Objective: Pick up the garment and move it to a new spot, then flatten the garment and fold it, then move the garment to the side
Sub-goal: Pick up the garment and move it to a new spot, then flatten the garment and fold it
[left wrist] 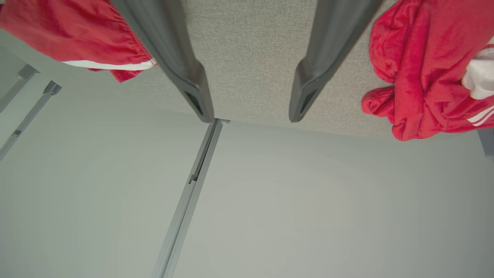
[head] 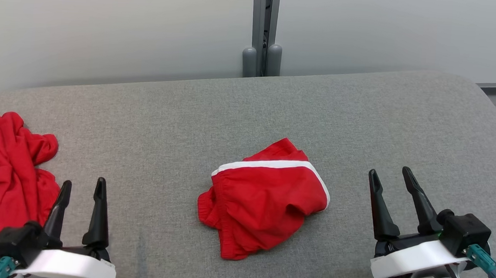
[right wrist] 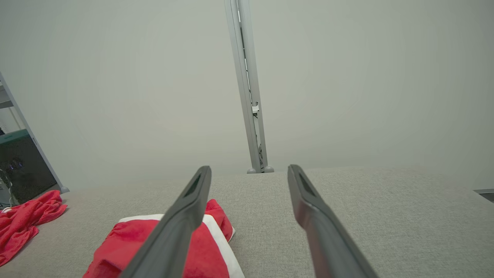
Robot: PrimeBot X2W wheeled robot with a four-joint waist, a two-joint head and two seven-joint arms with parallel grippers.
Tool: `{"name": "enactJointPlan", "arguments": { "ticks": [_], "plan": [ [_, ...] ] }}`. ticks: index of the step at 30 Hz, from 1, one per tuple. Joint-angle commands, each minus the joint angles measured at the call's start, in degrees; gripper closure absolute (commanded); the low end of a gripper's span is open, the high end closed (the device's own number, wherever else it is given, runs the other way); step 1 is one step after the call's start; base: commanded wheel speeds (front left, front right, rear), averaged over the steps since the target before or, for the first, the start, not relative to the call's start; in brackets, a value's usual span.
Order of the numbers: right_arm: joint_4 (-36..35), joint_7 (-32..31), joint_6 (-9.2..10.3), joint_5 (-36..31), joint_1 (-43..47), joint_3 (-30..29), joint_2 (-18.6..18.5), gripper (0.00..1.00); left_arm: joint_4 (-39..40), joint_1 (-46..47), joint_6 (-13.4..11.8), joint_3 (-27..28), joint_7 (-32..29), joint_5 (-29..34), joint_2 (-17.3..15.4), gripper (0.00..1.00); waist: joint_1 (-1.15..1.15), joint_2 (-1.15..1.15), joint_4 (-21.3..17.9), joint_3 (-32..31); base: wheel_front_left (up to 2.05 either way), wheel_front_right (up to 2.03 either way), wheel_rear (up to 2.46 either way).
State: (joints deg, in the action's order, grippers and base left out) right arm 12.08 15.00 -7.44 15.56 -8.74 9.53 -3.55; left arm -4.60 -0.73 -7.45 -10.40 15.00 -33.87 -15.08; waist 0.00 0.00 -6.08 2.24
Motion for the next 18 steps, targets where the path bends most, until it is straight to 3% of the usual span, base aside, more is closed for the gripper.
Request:
{"name": "enactJointPlan", "arguments": {
  "ticks": [1, 18],
  "plan": [
    [-0.2, 0.3, -0.09, 0.1, 0.5, -0.3, -0.4, 0.00, -0.2, -0.5, 0.6, 0.8, 0.2, 1.2, 0.5, 0.00, 0.00, 0.00, 0.0, -0.1, 0.00, 0.00, 0.00],
    [-0.4, 0.3, -0.09, 0.8, 1.1, 1.3, -1.0, 0.00, -1.2, -2.5, 2.8, 5.5, 0.2, 7.7, 5.0, 0.00, 0.00, 0.00, 0.2, -1.7, 0.00, 0.00, 0.00]
  ]
}}
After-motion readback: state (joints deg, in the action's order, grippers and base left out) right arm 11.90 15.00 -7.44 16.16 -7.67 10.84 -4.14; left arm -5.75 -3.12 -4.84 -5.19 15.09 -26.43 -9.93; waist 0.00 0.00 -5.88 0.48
